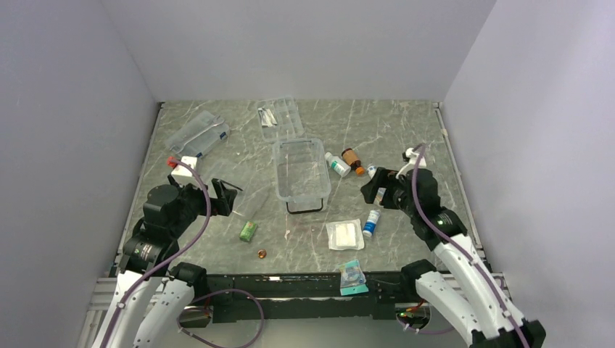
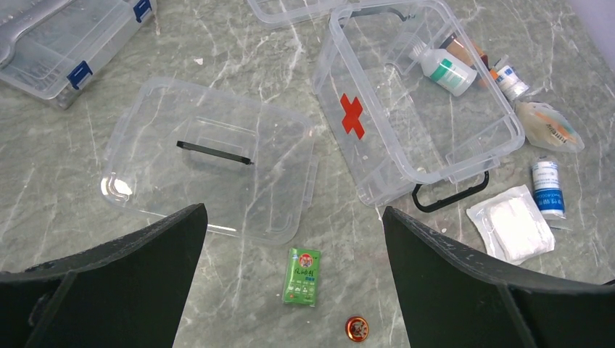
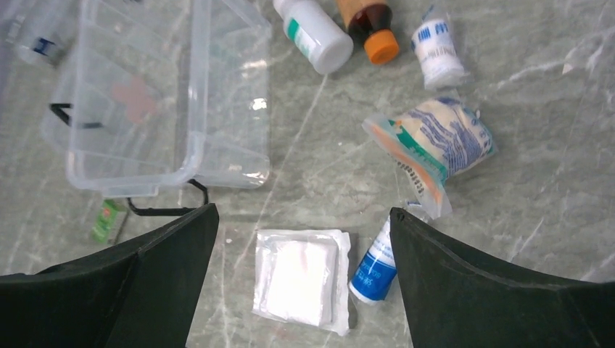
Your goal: Organize the medicine kit
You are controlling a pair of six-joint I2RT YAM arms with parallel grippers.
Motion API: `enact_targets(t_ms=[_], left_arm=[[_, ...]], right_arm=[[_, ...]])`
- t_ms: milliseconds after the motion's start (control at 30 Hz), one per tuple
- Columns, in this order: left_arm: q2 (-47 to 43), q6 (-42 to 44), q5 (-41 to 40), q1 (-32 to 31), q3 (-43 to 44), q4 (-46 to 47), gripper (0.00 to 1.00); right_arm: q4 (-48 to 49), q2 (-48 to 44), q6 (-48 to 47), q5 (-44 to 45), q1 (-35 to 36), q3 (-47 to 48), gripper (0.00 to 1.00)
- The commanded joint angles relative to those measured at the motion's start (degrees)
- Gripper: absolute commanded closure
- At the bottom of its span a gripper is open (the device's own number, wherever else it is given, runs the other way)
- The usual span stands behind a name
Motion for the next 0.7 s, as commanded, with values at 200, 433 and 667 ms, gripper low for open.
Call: enact_targets(t_ms=[200,433,667], left_arm=[[0.0,-0.13,-1.09,0.04,2.14,-0.11,0.01],[-0.63,-0.27,-2.06,0.04,2.31,-0.47,0.01],[-2.19,-0.51,-2.99,0.05,1.88,-0.12,0.01]], right_arm=[[-3.09,13.79,6.14,22.43,5.31,6.58,0.13],[-0.67,21.05,5.5,24.89,5.27,7.88,0.16],[2.93,27.3,3.69,23.93,5.03,8.88,0.24]])
